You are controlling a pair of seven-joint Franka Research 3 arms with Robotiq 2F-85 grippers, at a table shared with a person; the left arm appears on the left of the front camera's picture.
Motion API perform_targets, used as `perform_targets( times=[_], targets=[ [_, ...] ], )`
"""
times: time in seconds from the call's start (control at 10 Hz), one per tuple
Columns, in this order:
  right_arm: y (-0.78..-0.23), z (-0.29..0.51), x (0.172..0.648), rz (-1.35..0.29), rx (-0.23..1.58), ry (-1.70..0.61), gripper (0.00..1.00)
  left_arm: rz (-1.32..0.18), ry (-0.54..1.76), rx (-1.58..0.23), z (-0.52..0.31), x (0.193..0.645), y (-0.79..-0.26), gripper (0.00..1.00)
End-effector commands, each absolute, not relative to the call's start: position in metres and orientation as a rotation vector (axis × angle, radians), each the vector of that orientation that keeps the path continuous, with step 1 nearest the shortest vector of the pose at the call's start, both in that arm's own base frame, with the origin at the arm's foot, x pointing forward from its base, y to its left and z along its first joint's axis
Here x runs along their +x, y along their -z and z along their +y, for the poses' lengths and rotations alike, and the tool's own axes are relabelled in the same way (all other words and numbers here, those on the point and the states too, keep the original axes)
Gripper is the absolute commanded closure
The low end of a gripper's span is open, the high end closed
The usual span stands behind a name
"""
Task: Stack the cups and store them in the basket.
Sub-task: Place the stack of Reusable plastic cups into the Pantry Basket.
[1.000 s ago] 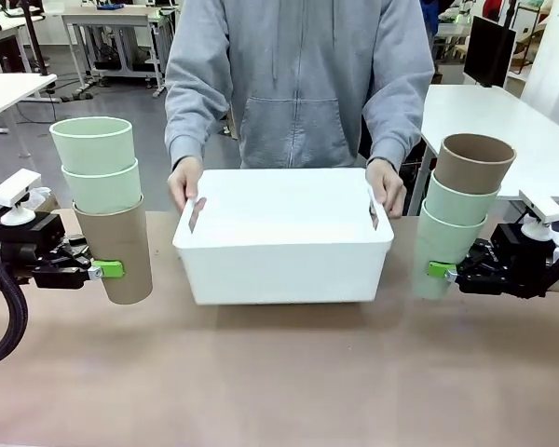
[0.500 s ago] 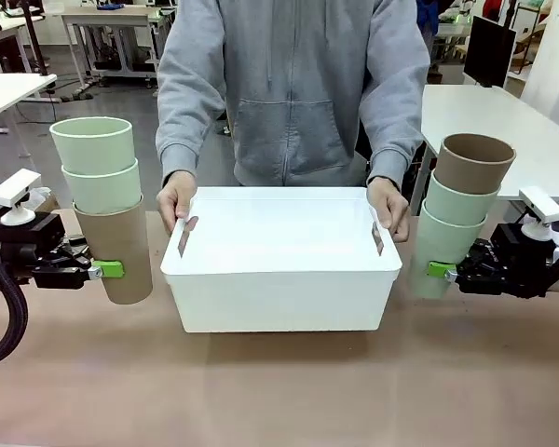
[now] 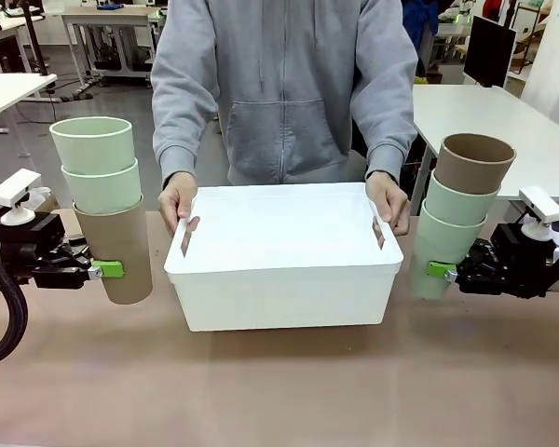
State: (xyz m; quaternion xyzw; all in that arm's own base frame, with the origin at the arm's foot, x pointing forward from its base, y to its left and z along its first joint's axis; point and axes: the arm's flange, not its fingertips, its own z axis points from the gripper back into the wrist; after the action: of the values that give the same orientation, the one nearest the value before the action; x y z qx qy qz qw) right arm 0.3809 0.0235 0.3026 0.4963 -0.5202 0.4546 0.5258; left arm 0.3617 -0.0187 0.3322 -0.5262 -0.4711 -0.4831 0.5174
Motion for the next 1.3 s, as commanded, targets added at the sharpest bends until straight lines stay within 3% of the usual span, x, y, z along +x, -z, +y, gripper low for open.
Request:
perform_targets(
  times=[0.0,1.2],
  targets=[
    [-0.3064,0.0236,0.3816,-1.258,1.179,-1.095,0.16,-1.141,1.15,-1.272,-0.0195,0.3621,-0.3381,0.15],
    [-0.3064,0.0236,0.3816,-1.258,1.179,-1.095,0.16,-1.141,1.15,-1.272,-0.0195,0.3621,-0.3381,0.15]
  ],
)
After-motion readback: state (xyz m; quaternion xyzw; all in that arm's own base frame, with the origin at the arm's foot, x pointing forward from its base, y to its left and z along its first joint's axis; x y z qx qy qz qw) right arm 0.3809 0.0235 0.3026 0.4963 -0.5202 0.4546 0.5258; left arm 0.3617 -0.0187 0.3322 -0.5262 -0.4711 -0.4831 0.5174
